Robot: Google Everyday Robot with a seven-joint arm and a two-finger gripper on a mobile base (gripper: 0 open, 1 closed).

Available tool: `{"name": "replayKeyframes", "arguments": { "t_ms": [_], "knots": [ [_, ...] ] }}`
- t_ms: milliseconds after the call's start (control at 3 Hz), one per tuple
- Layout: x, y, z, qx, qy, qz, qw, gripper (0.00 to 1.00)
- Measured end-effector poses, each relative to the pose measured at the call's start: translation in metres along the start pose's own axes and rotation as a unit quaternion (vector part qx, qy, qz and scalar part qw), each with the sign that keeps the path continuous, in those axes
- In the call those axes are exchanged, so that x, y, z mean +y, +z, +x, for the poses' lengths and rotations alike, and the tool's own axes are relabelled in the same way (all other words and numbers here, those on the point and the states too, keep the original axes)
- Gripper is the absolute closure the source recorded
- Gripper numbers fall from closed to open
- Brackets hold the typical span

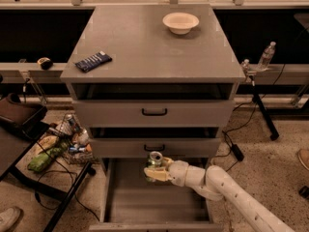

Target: Place green can into bottom drawer

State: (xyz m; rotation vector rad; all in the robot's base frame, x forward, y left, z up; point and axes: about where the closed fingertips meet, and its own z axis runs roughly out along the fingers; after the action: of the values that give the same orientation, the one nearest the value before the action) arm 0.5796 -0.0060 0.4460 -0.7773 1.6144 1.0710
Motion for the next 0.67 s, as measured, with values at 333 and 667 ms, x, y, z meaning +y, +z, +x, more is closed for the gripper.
{"name": "replayKeyframes", "arguments": {
  "t_ms": [333,667],
  "knots": [
    [0.000,0.000,0.000,0.000,0.000,0.000,1.0000,1.00],
    [-0.011,0.015,0.034,0.006,0.007,-0.011,0.9999,1.00]
  ]
}}
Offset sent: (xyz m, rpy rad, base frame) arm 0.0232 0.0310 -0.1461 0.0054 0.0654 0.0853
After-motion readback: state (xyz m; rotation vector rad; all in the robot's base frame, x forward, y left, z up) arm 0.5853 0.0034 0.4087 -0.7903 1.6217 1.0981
